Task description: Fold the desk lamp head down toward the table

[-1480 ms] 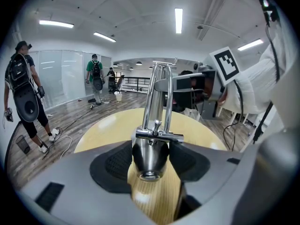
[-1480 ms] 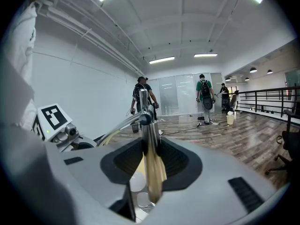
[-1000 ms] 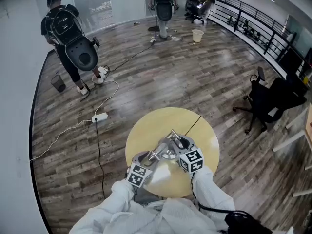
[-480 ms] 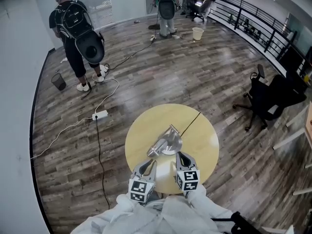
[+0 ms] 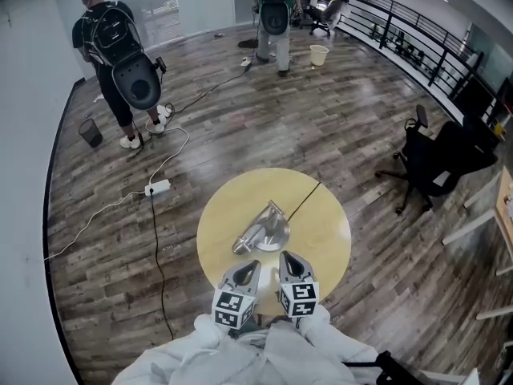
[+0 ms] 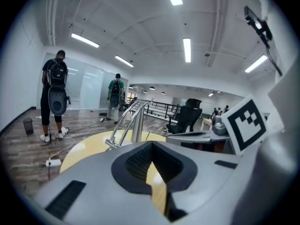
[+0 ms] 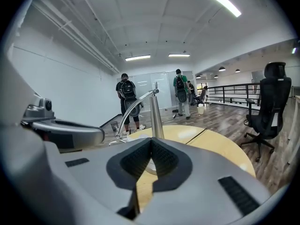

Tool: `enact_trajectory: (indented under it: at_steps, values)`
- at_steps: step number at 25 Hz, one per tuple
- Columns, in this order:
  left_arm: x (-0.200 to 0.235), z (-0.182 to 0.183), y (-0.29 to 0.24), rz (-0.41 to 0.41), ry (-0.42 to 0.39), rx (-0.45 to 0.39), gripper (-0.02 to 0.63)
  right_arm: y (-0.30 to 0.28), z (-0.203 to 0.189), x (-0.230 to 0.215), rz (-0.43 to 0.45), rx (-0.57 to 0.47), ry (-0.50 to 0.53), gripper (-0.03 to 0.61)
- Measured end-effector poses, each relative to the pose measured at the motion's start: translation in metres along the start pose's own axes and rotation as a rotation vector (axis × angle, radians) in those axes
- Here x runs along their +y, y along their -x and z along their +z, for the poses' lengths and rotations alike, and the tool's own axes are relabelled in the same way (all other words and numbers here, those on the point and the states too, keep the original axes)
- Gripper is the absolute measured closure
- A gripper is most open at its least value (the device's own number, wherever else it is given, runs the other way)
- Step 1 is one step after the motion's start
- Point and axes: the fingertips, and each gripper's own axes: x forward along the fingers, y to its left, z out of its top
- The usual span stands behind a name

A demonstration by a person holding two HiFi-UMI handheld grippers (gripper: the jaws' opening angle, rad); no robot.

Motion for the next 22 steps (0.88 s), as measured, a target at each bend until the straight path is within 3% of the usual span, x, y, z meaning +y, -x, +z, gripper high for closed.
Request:
enact_trajectory:
  at_steps: [4,8,14,22]
  values:
    - [-0.011,0.022,0.005,-0.046,0.101,-0.038,0.614,0.012,0.009,0.000,0.017,-0.019,-0.020,0.566]
    - [-0.018,0.042,0.012,-0.019,0.055,-0.092,0.614,0.028,0.013,-0.006,0.023,-0.061,-0.058,0.566]
    - [-0.026,0.032,0.033,0.003,0.117,-0.077,0.613,0.058,-0.004,-0.011,-0.004,-0.035,-0.086,0.566]
    - [-0.057,0.018,0.088,-0.077,0.058,-0.095,0.613,0.107,-0.014,0.013,-0.094,-0.074,-0.105,0.566]
